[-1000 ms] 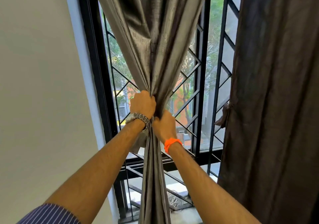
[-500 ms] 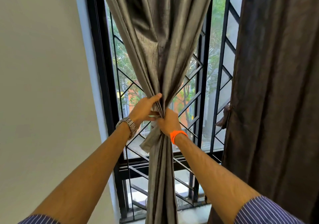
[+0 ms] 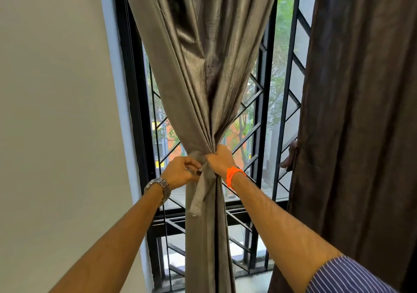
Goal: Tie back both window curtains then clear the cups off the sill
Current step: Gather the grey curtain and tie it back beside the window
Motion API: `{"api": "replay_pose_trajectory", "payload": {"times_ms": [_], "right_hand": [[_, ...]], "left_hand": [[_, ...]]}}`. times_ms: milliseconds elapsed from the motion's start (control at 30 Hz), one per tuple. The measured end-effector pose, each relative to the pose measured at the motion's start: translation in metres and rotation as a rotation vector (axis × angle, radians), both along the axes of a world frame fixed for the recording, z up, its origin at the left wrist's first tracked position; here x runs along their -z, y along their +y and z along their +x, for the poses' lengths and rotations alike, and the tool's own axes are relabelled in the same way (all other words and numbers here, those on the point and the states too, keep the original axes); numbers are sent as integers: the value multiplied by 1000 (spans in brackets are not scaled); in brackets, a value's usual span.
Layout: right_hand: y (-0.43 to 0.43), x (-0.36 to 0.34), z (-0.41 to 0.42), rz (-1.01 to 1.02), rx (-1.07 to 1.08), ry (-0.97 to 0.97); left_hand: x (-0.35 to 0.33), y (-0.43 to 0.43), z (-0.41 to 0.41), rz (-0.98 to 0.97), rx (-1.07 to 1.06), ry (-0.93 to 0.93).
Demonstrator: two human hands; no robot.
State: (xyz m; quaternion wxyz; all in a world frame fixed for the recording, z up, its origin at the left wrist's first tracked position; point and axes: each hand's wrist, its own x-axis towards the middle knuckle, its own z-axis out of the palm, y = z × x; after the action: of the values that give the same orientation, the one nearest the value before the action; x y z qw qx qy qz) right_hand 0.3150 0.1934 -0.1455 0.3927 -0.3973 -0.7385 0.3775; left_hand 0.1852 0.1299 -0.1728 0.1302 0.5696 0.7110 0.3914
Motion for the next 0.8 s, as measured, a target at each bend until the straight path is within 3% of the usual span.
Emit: {"api": "replay_pose_trajectory", "payload": {"times_ms": [167,333,533,800], "right_hand": [[-1,4,-2,-4,-40,16],[0,8,-4,29,-82,49],[5,12,-2,34,-159,82],[24,22,7,-120,-187,291]], "left_hand": [[-5,-2,3,114,-390,292],[-16,-2,13,94,-460,431],[-12,8,7,147,-425,82],[-9,7,17,77,-7,-477]]}}
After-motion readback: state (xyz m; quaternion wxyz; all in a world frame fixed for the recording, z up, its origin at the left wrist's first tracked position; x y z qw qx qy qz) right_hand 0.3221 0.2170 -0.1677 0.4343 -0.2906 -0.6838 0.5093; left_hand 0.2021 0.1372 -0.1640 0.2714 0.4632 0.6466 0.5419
